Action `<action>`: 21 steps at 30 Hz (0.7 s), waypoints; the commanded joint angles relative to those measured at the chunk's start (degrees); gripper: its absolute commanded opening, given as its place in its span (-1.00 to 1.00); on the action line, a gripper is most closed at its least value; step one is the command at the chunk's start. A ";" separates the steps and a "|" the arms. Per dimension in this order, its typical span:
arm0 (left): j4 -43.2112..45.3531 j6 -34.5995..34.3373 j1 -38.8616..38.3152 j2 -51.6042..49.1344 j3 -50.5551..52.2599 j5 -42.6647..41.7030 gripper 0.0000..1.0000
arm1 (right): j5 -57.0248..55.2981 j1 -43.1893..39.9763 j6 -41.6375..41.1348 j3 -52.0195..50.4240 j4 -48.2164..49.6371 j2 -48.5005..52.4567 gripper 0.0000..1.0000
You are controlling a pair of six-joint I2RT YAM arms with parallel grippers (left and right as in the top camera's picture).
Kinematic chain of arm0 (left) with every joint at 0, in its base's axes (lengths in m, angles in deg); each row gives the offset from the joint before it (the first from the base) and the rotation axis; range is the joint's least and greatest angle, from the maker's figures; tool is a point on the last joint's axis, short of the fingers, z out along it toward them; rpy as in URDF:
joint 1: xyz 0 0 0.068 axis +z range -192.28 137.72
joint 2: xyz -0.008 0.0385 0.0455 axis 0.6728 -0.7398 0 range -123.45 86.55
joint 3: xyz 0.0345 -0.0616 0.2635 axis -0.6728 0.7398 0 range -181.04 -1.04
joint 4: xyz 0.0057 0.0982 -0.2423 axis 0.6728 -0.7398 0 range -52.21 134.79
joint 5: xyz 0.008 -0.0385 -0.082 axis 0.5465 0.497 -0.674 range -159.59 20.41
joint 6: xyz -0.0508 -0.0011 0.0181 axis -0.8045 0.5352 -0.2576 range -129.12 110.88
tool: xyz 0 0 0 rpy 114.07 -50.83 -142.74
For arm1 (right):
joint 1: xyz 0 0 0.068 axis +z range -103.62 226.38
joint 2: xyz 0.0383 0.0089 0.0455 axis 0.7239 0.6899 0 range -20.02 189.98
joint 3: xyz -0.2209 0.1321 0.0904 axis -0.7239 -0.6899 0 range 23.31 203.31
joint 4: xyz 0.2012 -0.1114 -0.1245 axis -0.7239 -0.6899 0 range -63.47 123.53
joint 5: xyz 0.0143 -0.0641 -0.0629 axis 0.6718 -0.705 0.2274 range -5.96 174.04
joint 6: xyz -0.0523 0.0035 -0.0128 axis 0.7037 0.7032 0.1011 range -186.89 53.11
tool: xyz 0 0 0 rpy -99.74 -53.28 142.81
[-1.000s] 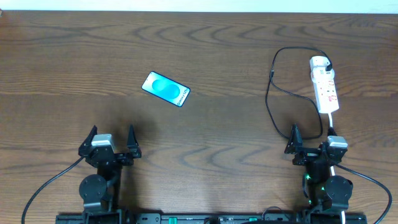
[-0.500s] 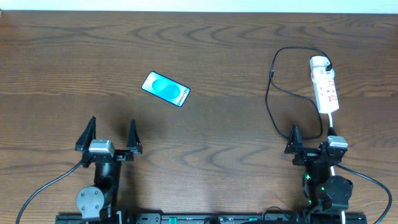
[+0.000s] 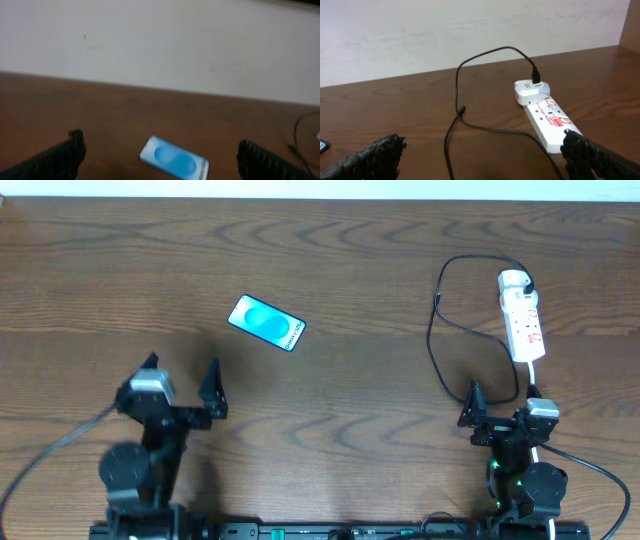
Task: Plug charger to phone and switch on socket
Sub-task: 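Move the left gripper forward over the blue phone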
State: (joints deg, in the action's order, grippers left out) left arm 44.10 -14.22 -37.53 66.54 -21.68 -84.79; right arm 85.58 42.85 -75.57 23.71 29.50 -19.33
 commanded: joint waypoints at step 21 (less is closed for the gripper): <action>-25.94 -4.68 -0.24 -38.82 -37.24 -15.41 0.97 | -0.07 0.11 0.22 -0.09 -0.24 -0.31 0.99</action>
State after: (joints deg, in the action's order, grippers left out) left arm 17.89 -18.33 -37.55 28.88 -57.55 -94.43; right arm 85.58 42.85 -75.57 23.71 29.50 -19.33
